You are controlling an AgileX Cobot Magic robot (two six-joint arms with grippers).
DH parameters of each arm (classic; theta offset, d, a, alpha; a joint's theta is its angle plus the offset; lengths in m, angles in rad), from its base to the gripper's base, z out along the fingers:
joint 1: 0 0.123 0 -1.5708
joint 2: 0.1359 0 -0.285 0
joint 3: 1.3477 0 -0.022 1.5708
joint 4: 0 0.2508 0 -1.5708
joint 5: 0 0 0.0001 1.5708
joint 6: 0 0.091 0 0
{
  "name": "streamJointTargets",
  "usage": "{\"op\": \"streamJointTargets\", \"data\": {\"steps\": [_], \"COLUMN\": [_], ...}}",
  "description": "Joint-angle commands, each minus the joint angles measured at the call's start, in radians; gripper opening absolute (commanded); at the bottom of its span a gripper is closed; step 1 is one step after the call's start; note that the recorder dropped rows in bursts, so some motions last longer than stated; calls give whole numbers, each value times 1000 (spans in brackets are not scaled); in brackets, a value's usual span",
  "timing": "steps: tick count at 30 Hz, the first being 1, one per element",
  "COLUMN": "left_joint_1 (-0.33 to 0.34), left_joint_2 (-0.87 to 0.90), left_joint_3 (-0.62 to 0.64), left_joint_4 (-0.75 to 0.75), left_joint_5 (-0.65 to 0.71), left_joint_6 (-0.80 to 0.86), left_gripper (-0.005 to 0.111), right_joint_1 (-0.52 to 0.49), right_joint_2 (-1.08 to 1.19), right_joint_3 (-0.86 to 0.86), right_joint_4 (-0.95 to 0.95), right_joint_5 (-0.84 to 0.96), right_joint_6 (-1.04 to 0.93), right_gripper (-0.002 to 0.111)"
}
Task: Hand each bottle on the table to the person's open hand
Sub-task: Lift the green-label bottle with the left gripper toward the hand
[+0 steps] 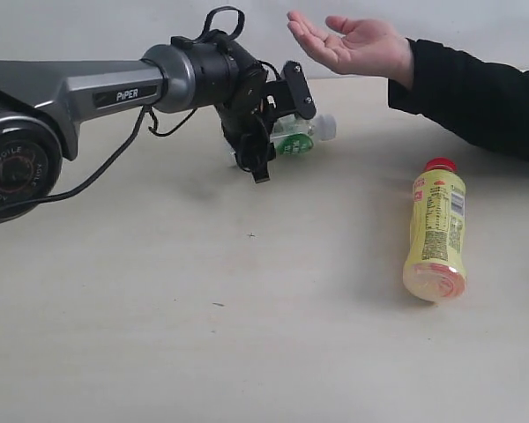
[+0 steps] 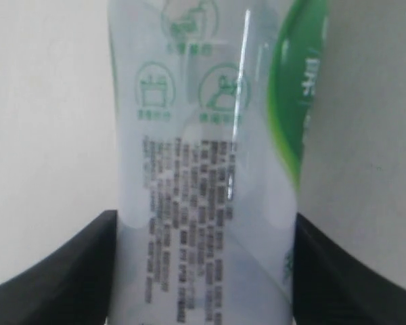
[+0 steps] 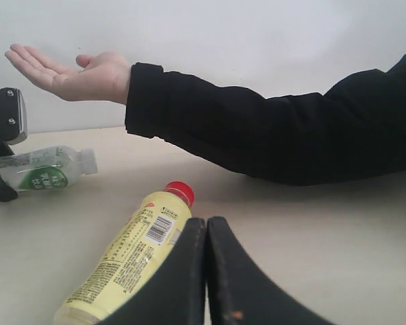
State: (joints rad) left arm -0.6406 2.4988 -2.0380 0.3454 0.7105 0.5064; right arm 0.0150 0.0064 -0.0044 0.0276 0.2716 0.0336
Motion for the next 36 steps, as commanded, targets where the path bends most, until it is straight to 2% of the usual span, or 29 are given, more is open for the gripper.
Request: {"op": "streamJointTargets", "data": {"steps": [1,10,18,23,28,32,36], "left_joint_1": [1,1,-10,-73,-173,-245,-280], "left_joint_2": [-60,-157,-295,-414,-511,-560,-572], "left_joint_3": [2,31,194,317,380,380,362], "left_joint_4": [-22,-49,-31,-45,-45,-36,-34], "left_joint_5": [113,322,406,418,418,380,303], "left_joint_6": [-33,-66,-147,-162,-239,-374,-602], "left_gripper": [0,0,0,0,0,0,0], "right_joint_1": [-5,-5,-5,-5,-5,-5,-5], "right_joint_2": [-6,-6,-6,-6,-6,-6,-6], "right_joint_3": [4,4,4,4,4,4,4], "right_joint_4": [-1,-1,-1,-1,-1,-1,-1], "right_joint_5": [-4,-4,-4,-4,-4,-4,-4], "right_joint_6": [-5,-5,-3,-6,-6,-6,-6], "right_gripper": [0,0,0,0,0,0,0]}}
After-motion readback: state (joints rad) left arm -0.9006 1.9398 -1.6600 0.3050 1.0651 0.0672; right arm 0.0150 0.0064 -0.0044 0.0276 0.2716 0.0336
